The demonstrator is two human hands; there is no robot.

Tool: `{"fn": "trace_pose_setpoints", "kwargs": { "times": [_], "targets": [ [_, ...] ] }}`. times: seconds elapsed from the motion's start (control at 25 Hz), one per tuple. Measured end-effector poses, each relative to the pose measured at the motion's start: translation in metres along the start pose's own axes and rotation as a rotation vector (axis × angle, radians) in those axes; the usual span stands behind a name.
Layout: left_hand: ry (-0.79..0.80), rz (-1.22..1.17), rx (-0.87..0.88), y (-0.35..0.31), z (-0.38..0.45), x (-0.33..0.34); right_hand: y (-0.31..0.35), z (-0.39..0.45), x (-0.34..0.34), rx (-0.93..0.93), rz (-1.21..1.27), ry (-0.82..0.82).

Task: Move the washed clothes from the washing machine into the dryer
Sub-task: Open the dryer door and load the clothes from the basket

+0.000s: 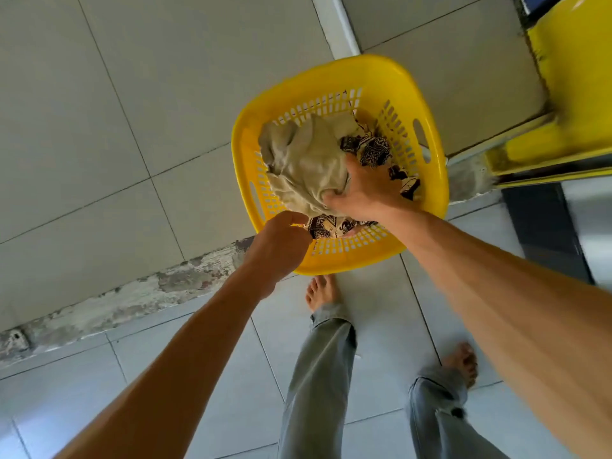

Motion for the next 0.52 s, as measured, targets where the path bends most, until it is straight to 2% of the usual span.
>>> {"fn": "trace_pose_setpoints", "kwargs": {
  "times": [0.04, 0.08, 0.16, 0.24, 0.32, 0.4, 0.52],
  "targets": [
    [0.003, 0.000, -0.006, 0.001, 0.005, 0.001, 0.003, -0.004, 0.006, 0.019, -0.012, 0.023],
    [0.005, -0.033, -0.027, 0.000, 0.009, 0.001, 0.006, -0.014, 0.010, 0.027, 0.076, 0.051],
    [0.031, -0.205, -0.085, -0.006, 0.012, -0.002, 0.012, -0.045, 0.009, 0.043, 0.443, 0.072],
    [0.021, -0.445, -0.100, -0.014, 0.011, -0.006, 0.012, -0.082, -0.005, 0.144, 0.760, 0.080],
    [-0.018, -0.613, -0.045, -0.025, 0.005, -0.003, 0.005, -0.125, -0.022, 0.231, 0.957, 0.165],
    [0.041, -0.644, -0.031, -0.036, -0.008, 0.012, -0.010, -0.159, -0.036, 0.239, 1.057, 0.222],
    [0.098, -0.523, -0.016, -0.055, -0.045, 0.038, -0.051, -0.179, -0.052, 0.279, 1.147, 0.076]
  ]
}}
Point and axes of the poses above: each hand's wrist, its own z-axis towards the middle knuckle, its own x-axis out of the palm, y = z × x, the point moved 3 cm from there along z, towards the middle knuckle, and after that the axes turned 5 degrees about -y, right-handed, at the moved point
